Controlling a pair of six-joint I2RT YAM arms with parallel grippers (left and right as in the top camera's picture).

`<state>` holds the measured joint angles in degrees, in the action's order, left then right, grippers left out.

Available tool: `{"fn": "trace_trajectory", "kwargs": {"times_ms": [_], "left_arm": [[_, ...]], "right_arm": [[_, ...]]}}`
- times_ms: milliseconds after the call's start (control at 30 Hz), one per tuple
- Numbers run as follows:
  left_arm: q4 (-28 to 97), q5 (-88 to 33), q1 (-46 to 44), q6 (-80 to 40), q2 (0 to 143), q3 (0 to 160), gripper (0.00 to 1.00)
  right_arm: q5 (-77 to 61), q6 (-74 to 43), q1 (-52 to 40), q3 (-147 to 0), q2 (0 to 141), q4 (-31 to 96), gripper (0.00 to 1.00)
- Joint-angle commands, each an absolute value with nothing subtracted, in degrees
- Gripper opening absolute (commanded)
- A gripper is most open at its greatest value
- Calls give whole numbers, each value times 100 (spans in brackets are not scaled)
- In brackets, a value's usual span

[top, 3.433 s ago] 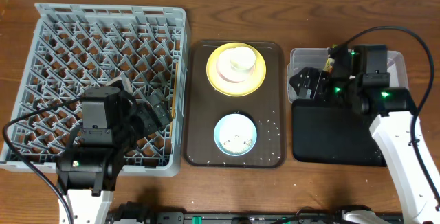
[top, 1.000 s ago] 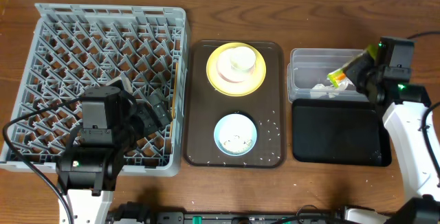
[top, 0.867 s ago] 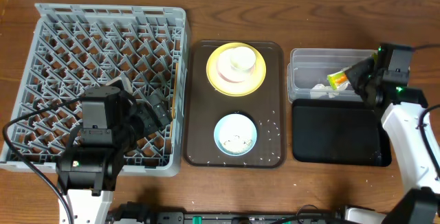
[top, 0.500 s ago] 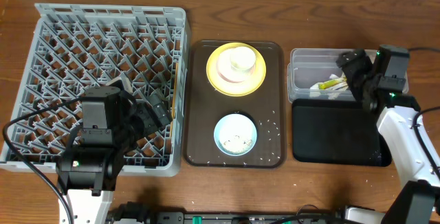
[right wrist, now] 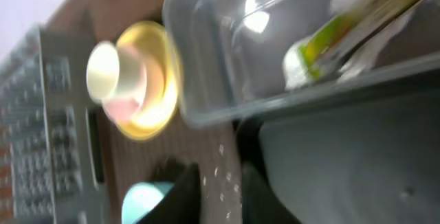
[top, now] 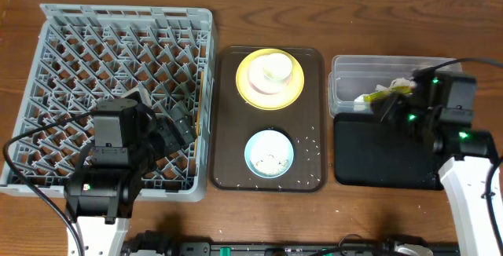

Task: Sort waste into correct bins and load items into the dishwasher
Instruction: 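Move the right gripper to the blue rice bowl and grasp its rim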

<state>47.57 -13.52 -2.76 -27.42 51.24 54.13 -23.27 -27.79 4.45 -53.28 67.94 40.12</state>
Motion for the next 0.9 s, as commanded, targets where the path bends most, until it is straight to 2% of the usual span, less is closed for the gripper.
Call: {"fn": "trace_trajectory", "kwargs": {"times_ms": [0,167,300,333,433,467,633,700,867], "left_arm": [[4755,-1319,-252,-2775,5124,5487,99],[4755,-1319,-252,-2775,5124,5487,99],[4755,-1319,-252,-2775,5124,5487,99],[4755,-1321,-252,-2775,5124,5487,99],[4755,-1321,-252,-2775,5124,5487,100],[4755,-1319,-252,-2775,5124,5487,99],[4755,-1319,-252,-2775,5124,5487,99],[4755,-1319,-252,-2775,5124,5487,99],[4755,-1319,-252,-2775,5124,5487,99]], "right_arm": [[-2329,-2027,-272,-5395,6751,4447,6],[-738,-2141,-1756,-5393,6751,5065,8],[-646,-2139,-2672,-5387,6766,5006,10],[-644,-2130,-2899,-5387,6781,4934,13],[-644,-1730,-3601,-5387,6901,4560,39],[-639,-1564,-3892,-5387,6982,4390,44],[-440,-1317,-4805,-5387,7483,3656,47],[-222,-1308,-5061,-5387,7769,3444,54],[16,-1039,-5371,-5387,8527,3127,57]]}}
